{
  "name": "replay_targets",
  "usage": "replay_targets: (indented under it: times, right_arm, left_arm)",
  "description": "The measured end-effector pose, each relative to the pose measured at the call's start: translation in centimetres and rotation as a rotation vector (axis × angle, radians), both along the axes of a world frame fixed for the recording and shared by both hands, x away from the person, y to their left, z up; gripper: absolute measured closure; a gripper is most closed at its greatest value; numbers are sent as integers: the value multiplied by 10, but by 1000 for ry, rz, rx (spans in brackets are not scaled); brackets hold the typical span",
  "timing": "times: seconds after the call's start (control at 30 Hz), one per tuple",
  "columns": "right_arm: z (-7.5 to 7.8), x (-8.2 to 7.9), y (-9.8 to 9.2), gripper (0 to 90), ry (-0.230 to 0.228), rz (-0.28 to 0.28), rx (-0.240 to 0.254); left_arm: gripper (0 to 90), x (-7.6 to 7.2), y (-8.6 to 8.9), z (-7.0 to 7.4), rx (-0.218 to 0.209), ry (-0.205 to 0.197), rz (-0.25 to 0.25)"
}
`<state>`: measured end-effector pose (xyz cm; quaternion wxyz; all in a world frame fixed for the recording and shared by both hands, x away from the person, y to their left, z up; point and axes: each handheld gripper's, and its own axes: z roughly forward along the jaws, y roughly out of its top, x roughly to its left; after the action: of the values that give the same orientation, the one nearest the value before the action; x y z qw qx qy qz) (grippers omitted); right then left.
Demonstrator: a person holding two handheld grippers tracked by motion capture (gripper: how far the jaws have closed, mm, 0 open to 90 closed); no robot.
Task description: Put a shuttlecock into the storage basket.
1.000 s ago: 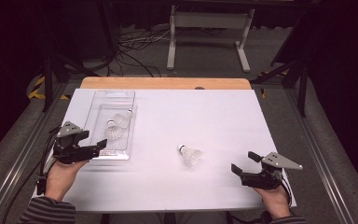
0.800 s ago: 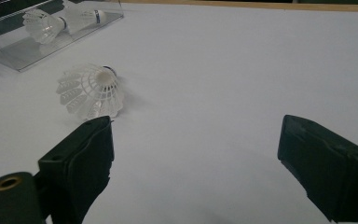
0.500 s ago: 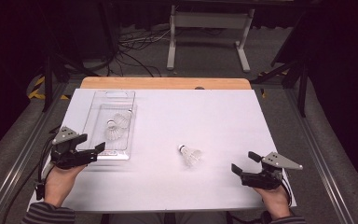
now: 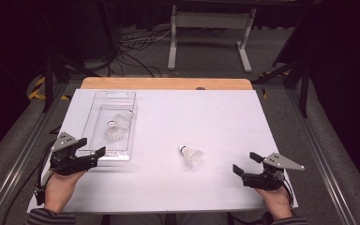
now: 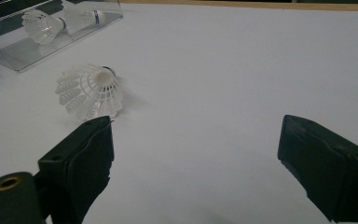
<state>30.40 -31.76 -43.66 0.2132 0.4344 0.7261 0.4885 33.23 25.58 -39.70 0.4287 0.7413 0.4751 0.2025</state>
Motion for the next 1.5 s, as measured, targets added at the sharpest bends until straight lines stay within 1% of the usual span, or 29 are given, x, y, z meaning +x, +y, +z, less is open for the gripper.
replay_targets:
  times: [0.1,0.13,0.2,0.27,0.4,0.57,0.73,0.77,0.87,1.07,1.17,1.27,1.37,1.5]
  right_arm:
    - [0,0,0,113,0,0,2]
    - [0,0,0,113,0,0,2]
    - [0,0,0,113,0,0,2]
    - [0,0,0,113,1,-1,3]
    - [0,0,0,113,1,-2,2]
    - [0,0,0,113,2,-2,2]
    - [0,0,0,113,0,-5,2]
    - [0,0,0,113,0,-6,2]
    - [0,0,0,114,0,-9,-1]
    - [0,0,0,114,-2,-16,-5]
    - [0,0,0,113,-3,-15,-5]
    - [0,0,1,113,-3,-12,-15]
    - [0,0,1,114,-2,-15,-14]
    - [0,0,1,113,-2,-16,-14]
  left_arm:
    - [212,-2,0,-1,2,-5,-4]
    - [212,-3,-1,-2,-5,-9,0]
    - [210,-5,0,-2,-1,-17,-4]
    - [209,-6,0,-2,-9,-25,0]
    - [206,-9,0,-5,-13,-23,0]
    - [203,-11,0,-8,-17,-30,2]
    - [197,-15,0,-13,-25,-32,1]
    - [196,-17,-1,-15,-35,-33,4]
    - [196,-19,1,-17,-43,-37,3]
    - [193,-26,5,-19,-69,-62,7]
    - [191,-28,7,-22,-80,-49,3]
    - [191,-30,7,-25,-77,-30,-9]
    - [188,-31,6,-25,-74,-30,-20]
    - [188,-31,5,-26,-80,-31,-19]
